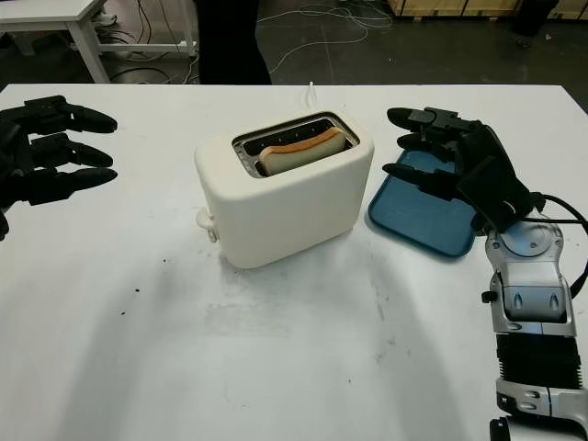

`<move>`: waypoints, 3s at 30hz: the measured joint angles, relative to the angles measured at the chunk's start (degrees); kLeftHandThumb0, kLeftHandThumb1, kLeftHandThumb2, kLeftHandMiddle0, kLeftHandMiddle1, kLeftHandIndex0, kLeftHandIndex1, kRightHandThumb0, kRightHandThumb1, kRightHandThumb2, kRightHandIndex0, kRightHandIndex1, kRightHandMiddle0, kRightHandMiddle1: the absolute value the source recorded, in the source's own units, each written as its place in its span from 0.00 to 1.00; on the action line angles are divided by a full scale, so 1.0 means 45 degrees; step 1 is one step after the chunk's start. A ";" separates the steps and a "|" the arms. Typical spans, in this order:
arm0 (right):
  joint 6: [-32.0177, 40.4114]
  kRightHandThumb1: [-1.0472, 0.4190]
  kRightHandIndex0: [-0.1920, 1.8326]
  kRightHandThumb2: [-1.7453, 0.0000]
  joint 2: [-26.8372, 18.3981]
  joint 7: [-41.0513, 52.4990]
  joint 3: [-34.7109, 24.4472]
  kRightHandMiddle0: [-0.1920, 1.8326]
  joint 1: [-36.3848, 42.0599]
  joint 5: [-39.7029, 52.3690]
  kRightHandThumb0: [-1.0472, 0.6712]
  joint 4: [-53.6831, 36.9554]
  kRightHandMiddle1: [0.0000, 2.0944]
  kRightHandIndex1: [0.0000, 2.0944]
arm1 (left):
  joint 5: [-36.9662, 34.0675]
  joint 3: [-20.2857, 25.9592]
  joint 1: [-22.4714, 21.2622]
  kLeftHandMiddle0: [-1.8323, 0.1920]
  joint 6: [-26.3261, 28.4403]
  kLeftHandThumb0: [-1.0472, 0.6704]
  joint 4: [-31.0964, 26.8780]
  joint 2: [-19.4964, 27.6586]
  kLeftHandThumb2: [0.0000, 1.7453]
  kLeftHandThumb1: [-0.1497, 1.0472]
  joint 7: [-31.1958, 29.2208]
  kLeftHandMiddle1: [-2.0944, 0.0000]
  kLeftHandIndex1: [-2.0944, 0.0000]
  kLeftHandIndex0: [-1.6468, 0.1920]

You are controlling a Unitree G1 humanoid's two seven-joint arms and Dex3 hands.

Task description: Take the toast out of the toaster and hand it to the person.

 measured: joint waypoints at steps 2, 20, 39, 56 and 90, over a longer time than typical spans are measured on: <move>-0.0064 0.16 0.22 1.00 0.0000 0.0000 -0.0001 0.42 -0.0052 -0.0001 0.20 0.0013 0.01 0.41 | 0.0000 0.0005 0.0000 0.62 0.0000 0.00 0.0000 -0.0001 0.00 0.68 0.0000 0.54 0.63 0.60; -0.0279 0.17 0.23 1.00 0.0005 0.0002 -0.0060 0.42 -0.0219 0.0015 0.22 0.0234 0.01 0.42 | -0.0056 0.0049 -0.0002 0.61 -0.0175 0.00 0.0171 -0.0387 0.00 0.67 0.0001 0.54 0.62 0.59; -0.0316 0.16 0.24 1.00 0.0055 -0.0044 -0.0059 0.42 -0.0219 0.0014 0.21 0.0229 0.01 0.41 | -0.0515 0.0348 -0.0001 0.63 -0.0597 0.01 0.0420 -0.0429 0.01 0.65 -0.0044 0.53 0.61 0.61; -0.0316 0.16 0.23 1.00 0.0056 -0.0041 -0.0079 0.42 -0.0197 0.0015 0.21 0.0119 0.00 0.41 | -0.0495 0.0346 -0.0001 0.63 -0.0597 0.01 0.0421 -0.0427 0.00 0.65 -0.0039 0.52 0.60 0.62; -0.0315 0.16 0.23 1.00 0.0056 -0.0033 -0.0076 0.42 -0.0198 0.0066 0.22 0.0120 0.00 0.41 | -0.0496 0.0342 -0.0001 0.63 -0.0596 0.02 0.0420 -0.0430 0.00 0.64 -0.0009 0.53 0.60 0.62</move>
